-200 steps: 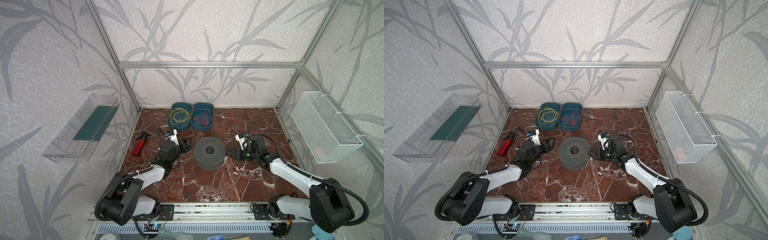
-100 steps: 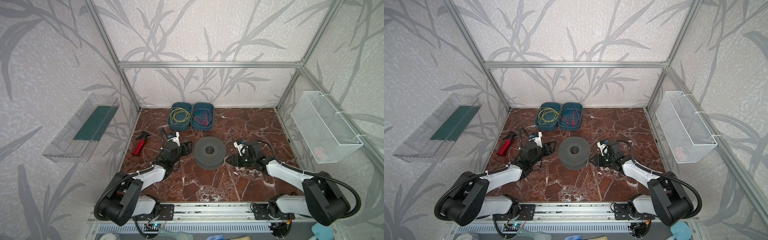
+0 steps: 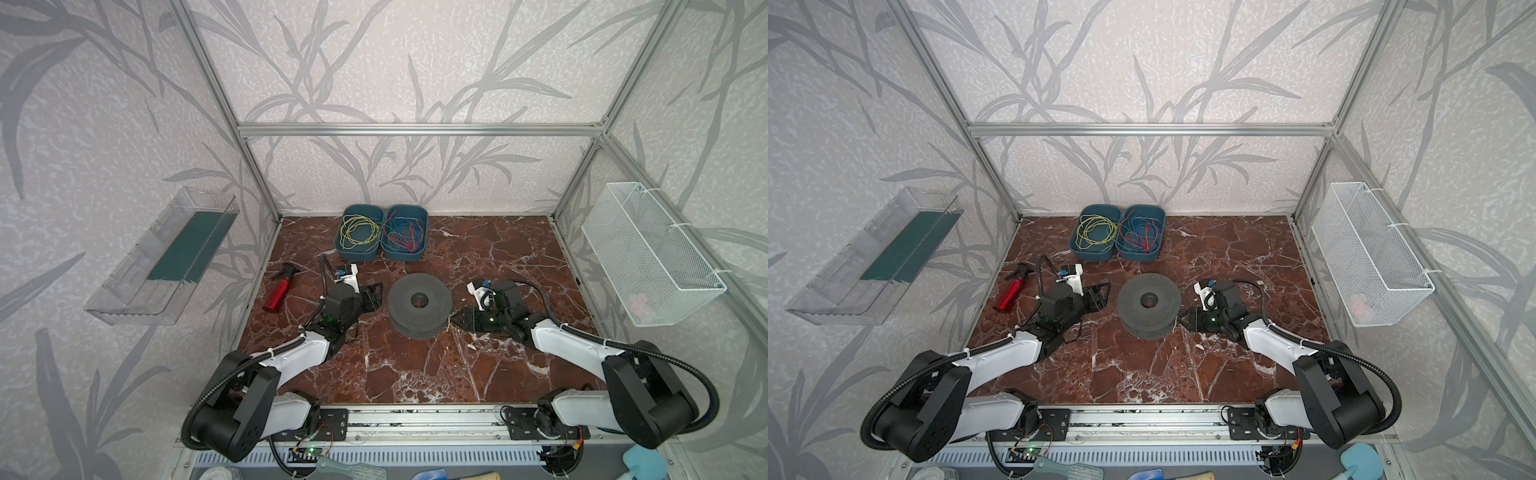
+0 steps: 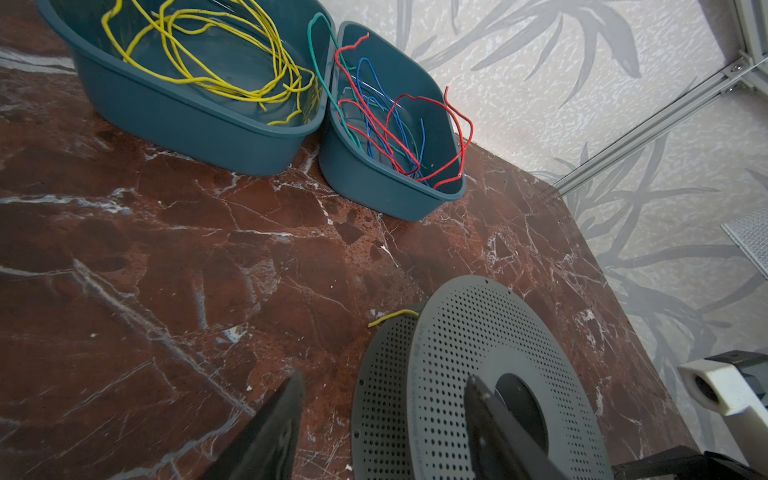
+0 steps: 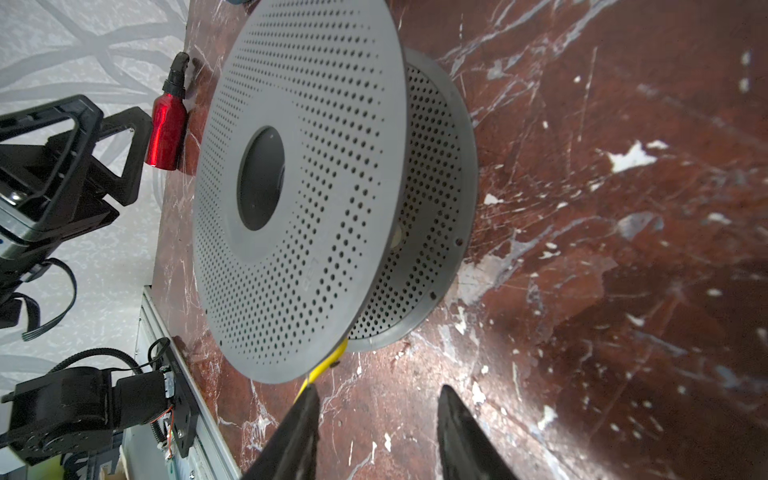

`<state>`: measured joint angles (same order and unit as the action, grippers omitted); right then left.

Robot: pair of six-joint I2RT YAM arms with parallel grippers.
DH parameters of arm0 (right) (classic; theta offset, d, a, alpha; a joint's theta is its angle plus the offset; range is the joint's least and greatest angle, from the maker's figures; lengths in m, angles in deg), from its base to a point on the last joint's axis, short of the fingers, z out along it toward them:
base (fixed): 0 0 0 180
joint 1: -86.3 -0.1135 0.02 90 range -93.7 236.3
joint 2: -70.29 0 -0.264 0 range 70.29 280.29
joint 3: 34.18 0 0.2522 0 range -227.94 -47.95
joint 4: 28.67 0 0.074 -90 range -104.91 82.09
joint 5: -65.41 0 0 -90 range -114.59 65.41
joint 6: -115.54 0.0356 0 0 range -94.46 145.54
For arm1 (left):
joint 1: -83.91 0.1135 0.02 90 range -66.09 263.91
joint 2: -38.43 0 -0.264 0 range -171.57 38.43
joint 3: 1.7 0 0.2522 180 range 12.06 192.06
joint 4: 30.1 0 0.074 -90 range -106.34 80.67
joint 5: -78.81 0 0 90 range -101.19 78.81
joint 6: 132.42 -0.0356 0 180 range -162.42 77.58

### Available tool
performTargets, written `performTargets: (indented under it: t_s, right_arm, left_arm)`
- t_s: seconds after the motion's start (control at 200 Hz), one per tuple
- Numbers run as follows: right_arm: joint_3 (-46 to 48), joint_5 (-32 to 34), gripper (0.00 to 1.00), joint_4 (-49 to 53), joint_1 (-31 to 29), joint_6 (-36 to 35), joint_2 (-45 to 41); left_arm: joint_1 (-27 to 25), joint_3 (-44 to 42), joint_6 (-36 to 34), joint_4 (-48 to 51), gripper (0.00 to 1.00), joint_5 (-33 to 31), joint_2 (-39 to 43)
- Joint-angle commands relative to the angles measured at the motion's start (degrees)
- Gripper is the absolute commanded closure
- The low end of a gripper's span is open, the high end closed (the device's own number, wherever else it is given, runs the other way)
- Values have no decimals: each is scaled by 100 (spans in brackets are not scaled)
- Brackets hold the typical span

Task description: Wrap the cables

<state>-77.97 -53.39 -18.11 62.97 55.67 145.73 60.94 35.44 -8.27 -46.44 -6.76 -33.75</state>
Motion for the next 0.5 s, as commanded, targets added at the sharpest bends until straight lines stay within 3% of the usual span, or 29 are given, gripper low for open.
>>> performTargets:
  t_s: [0.0, 0.15, 0.18, 0.195, 0.22, 0.235, 0.24, 0.25, 0.26, 0.38, 0.45, 0.495]
  right_arm:
    - [30, 518, 49, 445, 37, -129, -495]
    - [-204, 1670, 36, 1350, 105, -253, -1629]
    - [-303, 1918, 34, 1492, 101, -298, -1866]
    - [-362, 2054, 32, 1549, 101, -319, -1974]
    - [-473, 2265, 29, 1654, 92, -350, -2138]
    - [-551, 2356, 25, 1701, 85, -383, -2228]
    - [-576, 2376, 22, 1714, 84, -397, -2253]
    - [-637, 2429, 5, 1728, 77, -430, -2301]
    - [-700, 2461, 1, 1738, 75, -478, -2335]
    - [-1650, 2971, 1, 1952, -242, -886, -2357]
    - [-1715, 3002, 1, 1235, -418, -1287, -2258]
    - [-1661, 2831, 1, 913, -436, -1902, -2114]
  left_arm:
    - [-74, -19, -227, 593, 37, -546, 614]
    - [-209, 592, -589, 2462, 31, -1733, 1682]
    - [-229, 755, -704, 2812, 19, -1973, 1856]
    - [-234, 833, -756, 2968, 5, -2084, 1944]
    - [-242, 948, -828, 3182, 1, -2370, 2088]
    - [-248, 1009, -860, 3316, 1, -2499, 2169]
    - [-241, 1027, -872, 3348, 1, -2499, 2202]
    - [-238, 1066, -888, 3420, 1, -2654, 2255]
    - [-249, 1099, -907, 3471, 1, -2695, 2308]
    - [-248, 1574, -1083, 4004, 1, -3741, 2653]
    - [-253, 1923, -1043, 4545, 1, -4345, 2550]
    - [-253, 1847, -1420, 4374, 1, -4422, 2501]
